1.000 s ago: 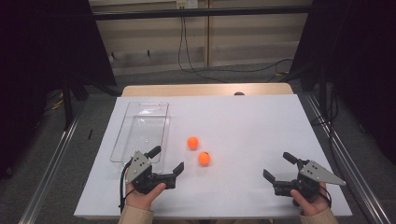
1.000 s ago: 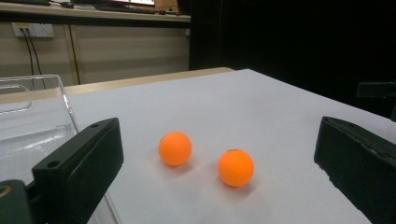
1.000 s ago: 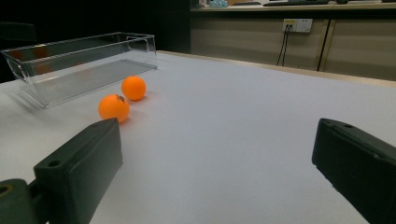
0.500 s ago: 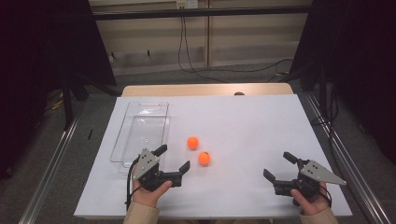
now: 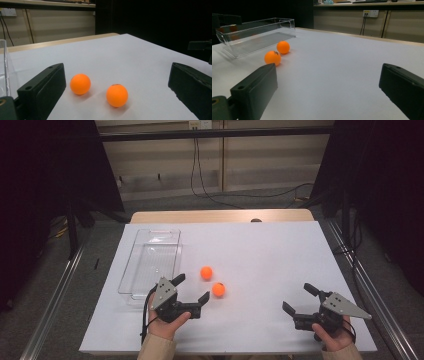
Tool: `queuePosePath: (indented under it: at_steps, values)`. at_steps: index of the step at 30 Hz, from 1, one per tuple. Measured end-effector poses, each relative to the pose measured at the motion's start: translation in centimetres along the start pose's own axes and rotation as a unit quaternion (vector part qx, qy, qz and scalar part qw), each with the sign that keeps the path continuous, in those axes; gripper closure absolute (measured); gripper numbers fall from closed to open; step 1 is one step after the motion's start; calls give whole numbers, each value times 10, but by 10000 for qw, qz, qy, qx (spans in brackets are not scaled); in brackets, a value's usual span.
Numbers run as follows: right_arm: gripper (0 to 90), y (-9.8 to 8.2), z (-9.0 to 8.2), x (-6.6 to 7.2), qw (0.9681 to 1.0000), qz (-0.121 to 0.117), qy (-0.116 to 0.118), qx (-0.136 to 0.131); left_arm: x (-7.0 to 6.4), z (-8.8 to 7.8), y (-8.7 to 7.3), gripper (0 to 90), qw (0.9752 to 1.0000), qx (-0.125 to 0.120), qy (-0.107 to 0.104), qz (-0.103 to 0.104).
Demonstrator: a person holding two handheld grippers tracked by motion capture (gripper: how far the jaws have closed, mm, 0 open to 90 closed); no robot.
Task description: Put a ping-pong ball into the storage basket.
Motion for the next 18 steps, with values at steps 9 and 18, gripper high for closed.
queuePosePath:
  at_steps: [9, 18]
  values:
    - [14, 0, -1, 0, 10000, 19, -3, -21, -4, 8, -1, 15, 10000, 33, -52, 48]
    - [15, 1, -1, 0, 10000, 24, -11, -41, -5, 13, 0, 15, 10000, 66, -25, 38]
Point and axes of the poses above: each handheld gripper's, and its own axes: z roughly forward along the jaws, y roughly out of its top, x roughly to its left, the point moved 10 cm from there along z, roughly forward along the jaws, and after that the axes turned 9 degrees about x, right-handed, at the moved point
